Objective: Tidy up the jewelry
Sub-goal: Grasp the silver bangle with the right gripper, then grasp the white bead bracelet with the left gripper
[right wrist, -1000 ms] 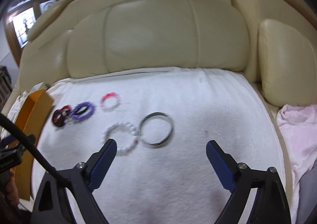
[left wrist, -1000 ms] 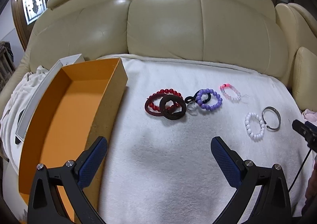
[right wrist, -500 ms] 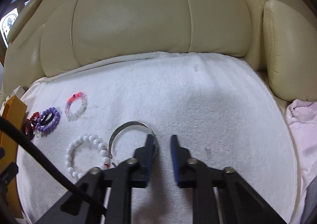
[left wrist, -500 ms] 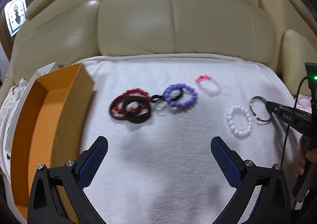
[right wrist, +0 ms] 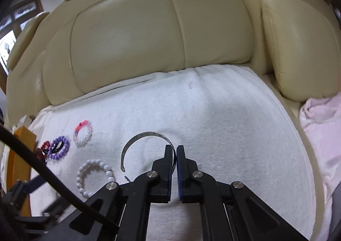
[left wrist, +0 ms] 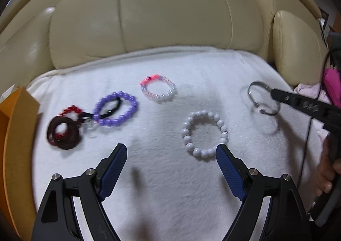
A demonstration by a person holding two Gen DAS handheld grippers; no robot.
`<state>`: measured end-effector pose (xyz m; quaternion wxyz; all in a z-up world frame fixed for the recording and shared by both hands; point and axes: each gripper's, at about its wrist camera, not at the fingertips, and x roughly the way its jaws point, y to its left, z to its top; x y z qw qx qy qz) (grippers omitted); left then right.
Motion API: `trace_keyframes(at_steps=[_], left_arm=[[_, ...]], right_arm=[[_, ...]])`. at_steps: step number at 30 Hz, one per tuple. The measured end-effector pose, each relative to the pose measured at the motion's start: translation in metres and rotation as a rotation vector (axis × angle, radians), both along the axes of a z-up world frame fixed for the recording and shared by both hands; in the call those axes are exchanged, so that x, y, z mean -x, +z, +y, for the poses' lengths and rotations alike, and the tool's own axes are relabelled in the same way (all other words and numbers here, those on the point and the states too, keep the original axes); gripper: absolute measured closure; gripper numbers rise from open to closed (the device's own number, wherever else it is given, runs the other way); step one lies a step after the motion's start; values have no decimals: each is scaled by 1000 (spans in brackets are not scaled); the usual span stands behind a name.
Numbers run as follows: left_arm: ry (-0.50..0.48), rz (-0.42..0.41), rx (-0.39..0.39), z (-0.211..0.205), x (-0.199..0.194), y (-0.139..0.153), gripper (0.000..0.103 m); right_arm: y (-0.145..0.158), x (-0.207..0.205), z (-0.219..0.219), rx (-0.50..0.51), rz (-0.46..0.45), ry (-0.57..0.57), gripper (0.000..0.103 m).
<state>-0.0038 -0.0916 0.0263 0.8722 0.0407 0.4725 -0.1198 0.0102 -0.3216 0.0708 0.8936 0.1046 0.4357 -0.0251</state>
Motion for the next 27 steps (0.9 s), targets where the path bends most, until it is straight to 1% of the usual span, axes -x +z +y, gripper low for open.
trace_keyframes(at_steps=[1, 2, 3, 4, 5, 6, 8, 9, 10, 11, 13, 15, 18, 22, 27], left_arm=[[-2, 16, 9, -3, -6, -5, 19], [-2, 29, 17, -4, -10, -10, 27], [2, 30, 14, -6, -12, -12, 28], [4, 1, -2, -9, -14, -12, 32], [-4, -7, -4, -10, -17, -13, 41], [-13, -12, -1, -13, -19, -14, 45], [-22, -31, -1, -15, -22, -15, 59], [-30, -45, -11, -17, -22, -16, 63], [-39, -58, -20, -19, -22, -17, 71], [-50, -66, -22, -22, -18, -16, 83], [-82, -79, -7, -27, -19, -18, 94], [-83, -82, 22, -26, -18, -17, 94], [-70, -98, 35, -21, -17, -10, 94], [-37, -150, 55, 11, -4, 17, 94], [8, -228, 108, 56, 16, 53, 94]], right_arm=[[1, 0, -3, -11, -1, -7, 99], [1, 1, -4, -17, -2, -9, 99], [2, 1, -4, -20, -5, -8, 99], [4, 1, -4, -20, -9, -8, 99], [4, 1, -3, -21, -11, -9, 99], [5, 1, -1, -26, -13, -10, 99], [4, 2, -3, -31, -15, -13, 99], [5, 2, -3, -34, -16, -15, 99], [6, 3, -3, -38, -17, -16, 99], [7, 3, -4, -39, -19, -18, 99], [9, 4, -4, -40, -25, -23, 99], [11, 4, -4, -48, -33, -26, 99], [15, 5, -2, -56, -54, -19, 99], [23, 10, 6, -60, -100, 5, 99], [31, 15, 23, -54, -146, 54, 99]])
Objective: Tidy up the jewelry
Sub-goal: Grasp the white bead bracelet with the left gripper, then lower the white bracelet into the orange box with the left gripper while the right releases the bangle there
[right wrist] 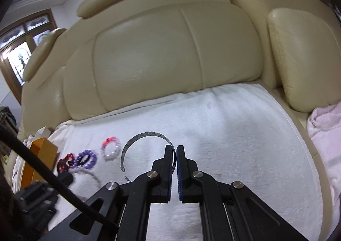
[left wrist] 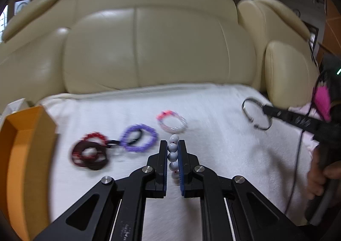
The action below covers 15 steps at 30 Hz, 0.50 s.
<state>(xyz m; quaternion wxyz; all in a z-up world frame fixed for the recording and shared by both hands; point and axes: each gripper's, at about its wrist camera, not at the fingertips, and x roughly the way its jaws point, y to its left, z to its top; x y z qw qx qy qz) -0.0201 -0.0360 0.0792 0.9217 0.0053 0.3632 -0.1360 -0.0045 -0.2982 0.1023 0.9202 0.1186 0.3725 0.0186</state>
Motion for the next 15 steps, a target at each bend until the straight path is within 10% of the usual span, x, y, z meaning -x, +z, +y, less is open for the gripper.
trace_keyframes(at_steps=[15], left_arm=[[332, -200, 45, 163, 52, 73, 94]], right_arm=[[11, 15, 125, 31, -54, 244, 99]])
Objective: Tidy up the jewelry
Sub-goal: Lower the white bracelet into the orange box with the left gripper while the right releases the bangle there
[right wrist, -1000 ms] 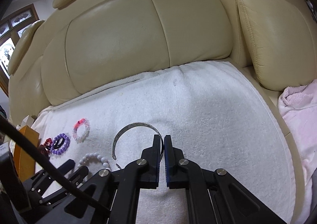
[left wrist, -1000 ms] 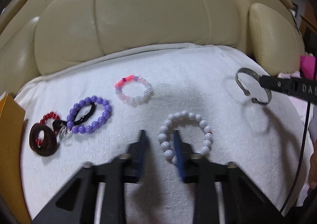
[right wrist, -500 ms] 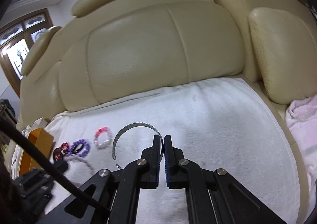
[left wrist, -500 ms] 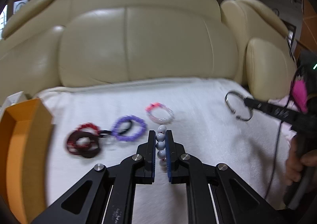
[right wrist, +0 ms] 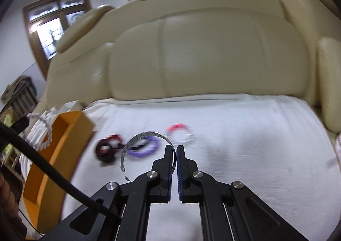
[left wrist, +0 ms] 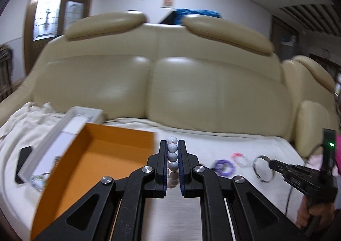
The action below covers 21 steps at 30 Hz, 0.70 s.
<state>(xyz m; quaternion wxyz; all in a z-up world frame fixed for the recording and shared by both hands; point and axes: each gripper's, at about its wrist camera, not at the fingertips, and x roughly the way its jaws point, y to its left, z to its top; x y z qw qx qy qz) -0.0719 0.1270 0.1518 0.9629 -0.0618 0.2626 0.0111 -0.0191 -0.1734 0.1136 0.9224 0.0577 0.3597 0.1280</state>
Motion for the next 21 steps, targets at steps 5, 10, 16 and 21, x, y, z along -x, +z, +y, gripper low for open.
trace_keyframes(at_steps=[5, 10, 16, 21], left_arm=[[98, 46, 17, 45, -3, -12, 94], [204, 174, 87, 81, -15, -45, 94], [285, 297, 175, 106, -31, -82, 94], [336, 371, 229, 124, -33, -103, 93]], right_arm=[[9, 4, 70, 35, -17, 122, 99], [25, -9, 149, 86, 6, 245, 99], [25, -42, 245, 193, 82, 356, 99], [4, -78, 303, 257, 194, 393, 98]])
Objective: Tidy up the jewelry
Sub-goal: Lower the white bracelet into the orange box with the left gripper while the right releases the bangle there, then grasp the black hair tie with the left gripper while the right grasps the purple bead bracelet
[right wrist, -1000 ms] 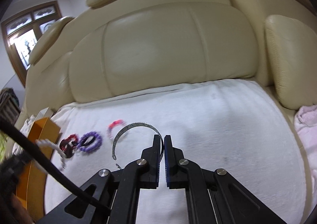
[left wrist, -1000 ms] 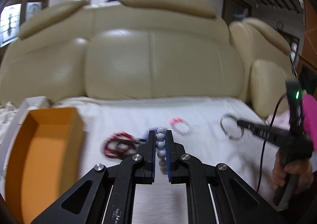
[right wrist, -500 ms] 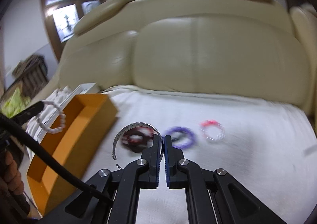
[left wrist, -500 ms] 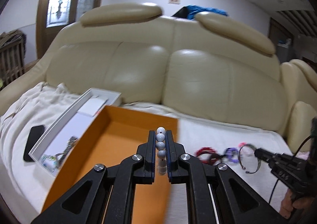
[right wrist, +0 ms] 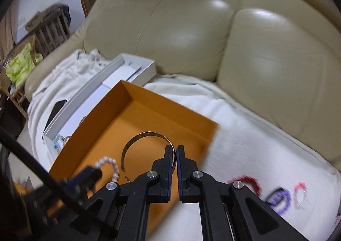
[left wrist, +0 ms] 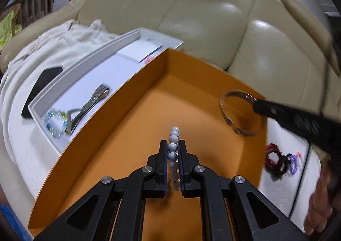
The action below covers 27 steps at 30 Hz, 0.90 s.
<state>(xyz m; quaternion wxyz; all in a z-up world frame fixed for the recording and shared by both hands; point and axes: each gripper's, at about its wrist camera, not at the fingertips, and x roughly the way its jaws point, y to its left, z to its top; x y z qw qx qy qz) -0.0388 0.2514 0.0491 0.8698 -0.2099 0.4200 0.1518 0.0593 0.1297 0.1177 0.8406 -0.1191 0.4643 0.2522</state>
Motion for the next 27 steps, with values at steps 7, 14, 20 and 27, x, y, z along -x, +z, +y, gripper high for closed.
trace_keyframes(at_steps=[7, 14, 20, 27], left_arm=[[100, 54, -1, 21, 4, -5, 80], [148, 38, -46, 20, 8, 4, 57], [128, -36, -167, -10, 11, 24, 52], [34, -115, -297, -71, 10, 45, 48]], right_arm=[[-42, -41, 60, 73, 130, -5, 94], [-26, -46, 41, -56, 136, -28, 92], [24, -16, -71, -169, 18, -95, 87], [20, 27, -216, -285, 35, -252, 79]])
